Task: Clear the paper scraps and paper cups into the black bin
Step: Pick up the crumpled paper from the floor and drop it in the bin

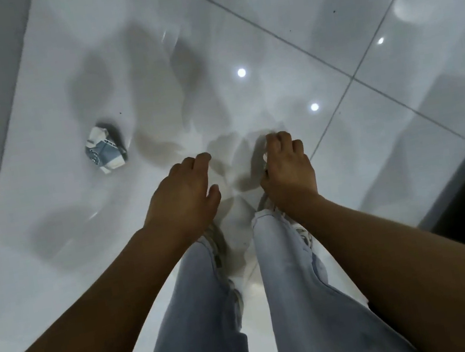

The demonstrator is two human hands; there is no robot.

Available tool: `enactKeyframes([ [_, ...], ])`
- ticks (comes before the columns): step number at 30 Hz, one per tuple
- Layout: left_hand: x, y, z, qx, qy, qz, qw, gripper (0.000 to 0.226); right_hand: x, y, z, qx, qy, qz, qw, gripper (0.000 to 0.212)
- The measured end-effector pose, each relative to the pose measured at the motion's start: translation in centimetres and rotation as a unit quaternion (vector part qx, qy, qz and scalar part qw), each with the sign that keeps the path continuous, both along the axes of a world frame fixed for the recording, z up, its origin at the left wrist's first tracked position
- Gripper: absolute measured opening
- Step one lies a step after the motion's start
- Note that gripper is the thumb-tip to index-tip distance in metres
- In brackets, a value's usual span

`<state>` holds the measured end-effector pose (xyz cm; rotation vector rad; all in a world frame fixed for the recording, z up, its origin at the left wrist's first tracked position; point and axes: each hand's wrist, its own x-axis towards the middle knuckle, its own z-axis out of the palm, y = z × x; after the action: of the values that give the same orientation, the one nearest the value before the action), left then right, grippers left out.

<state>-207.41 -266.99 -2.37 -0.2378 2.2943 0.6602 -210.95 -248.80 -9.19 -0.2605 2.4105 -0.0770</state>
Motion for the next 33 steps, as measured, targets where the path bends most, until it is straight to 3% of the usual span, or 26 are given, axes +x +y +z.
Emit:
enactKeyframes([
  [7, -1.1, 1.2, 5.8, 0.028, -0.026, 0.024, 0.999, 0.046, 0.7, -2.3, 9.3, -0.167, 0.019, 0.004, 0.986, 0.069],
  [13, -1.2, 1.7, 13.9, 0.063, -0.045, 0.061, 0.995, 0.059, 1.4, -2.5, 19.7, -0.217, 0.026, 0.025, 0.975, 0.06],
  [17, -0.9, 1.8, 19.5, 0.105, -0.061, 0.068, 0.99, 0.064, 1.5, -2.4, 25.6, -0.232, 0.008, 0.037, 0.972, 0.07],
  [20, -0.7, 2.0, 22.9, 0.111, -0.073, 0.066, 0.989, 0.055, 1.5, -2.4, 29.0, -0.234, -0.014, 0.061, 0.97, 0.081],
  [25, -0.5, 2.0, 26.4, 0.124, -0.062, 0.095, 0.986, 0.023, 1.3, -3.6, 32.3, -0.221, -0.035, 0.107, 0.969, 0.083],
  [29, 0.0, 1.5, 27.0, 0.111, -0.032, 0.116, 0.987, 0.024, 1.7, -4.8, 33.0, -0.223, -0.016, 0.133, 0.966, 0.074],
  [33, 1.4, 0.3, 25.3, 0.057, -0.037, 0.155, 0.986, 0.02, 2.3, -6.2, 31.6, -0.23, -0.038, 0.147, 0.961, 0.083],
])
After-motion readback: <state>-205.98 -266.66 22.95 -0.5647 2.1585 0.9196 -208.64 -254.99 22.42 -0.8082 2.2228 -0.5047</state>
